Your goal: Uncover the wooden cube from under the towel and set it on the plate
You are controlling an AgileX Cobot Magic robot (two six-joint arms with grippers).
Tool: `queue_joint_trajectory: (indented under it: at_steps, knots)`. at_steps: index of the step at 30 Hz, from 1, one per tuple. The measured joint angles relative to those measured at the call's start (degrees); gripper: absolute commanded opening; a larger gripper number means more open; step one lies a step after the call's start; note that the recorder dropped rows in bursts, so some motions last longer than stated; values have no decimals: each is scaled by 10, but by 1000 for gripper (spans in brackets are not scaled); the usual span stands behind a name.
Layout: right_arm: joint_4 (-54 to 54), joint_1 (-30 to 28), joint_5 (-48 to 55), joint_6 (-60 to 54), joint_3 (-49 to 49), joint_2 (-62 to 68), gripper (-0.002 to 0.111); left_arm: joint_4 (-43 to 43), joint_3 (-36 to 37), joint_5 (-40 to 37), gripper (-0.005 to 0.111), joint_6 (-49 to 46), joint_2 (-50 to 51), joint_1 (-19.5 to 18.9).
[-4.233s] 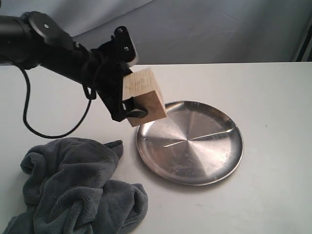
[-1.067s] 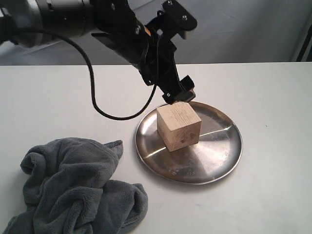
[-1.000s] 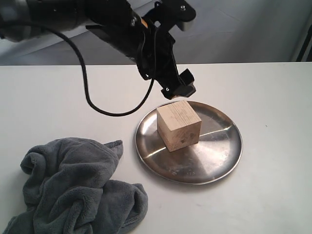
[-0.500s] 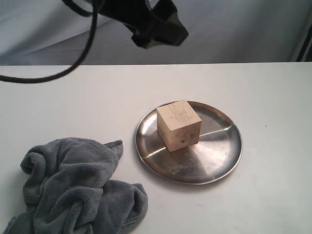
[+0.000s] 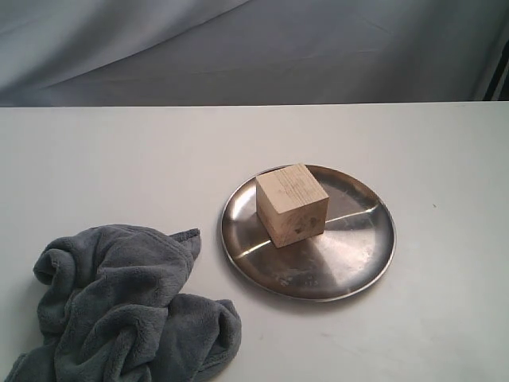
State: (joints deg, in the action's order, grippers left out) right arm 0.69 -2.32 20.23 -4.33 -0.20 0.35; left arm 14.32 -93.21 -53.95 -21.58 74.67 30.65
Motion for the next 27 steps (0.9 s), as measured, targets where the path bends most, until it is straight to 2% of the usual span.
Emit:
queue_joint_trajectory:
  at_steps: [4,7,15,18,22,27]
  knots:
    - [0,0,0,0,0,0,0,-1,0,-19,0,18,-24,-3]
    - [0,0,0,0,0,0,0,-1,22,7,0,37,-56,-3]
    - [0,0,0,0,0,0,0,-1,198,207,0,82,-186,-3]
    - [0,0,0,0,0,0,0,-6,278,256,0,86,-233,-3]
    - [0,0,0,0,0,0,0,-23,363,275,0,87,-277,-3]
    - [0,0,0,0,0,0,0,-54,418,257,0,82,-314,-3]
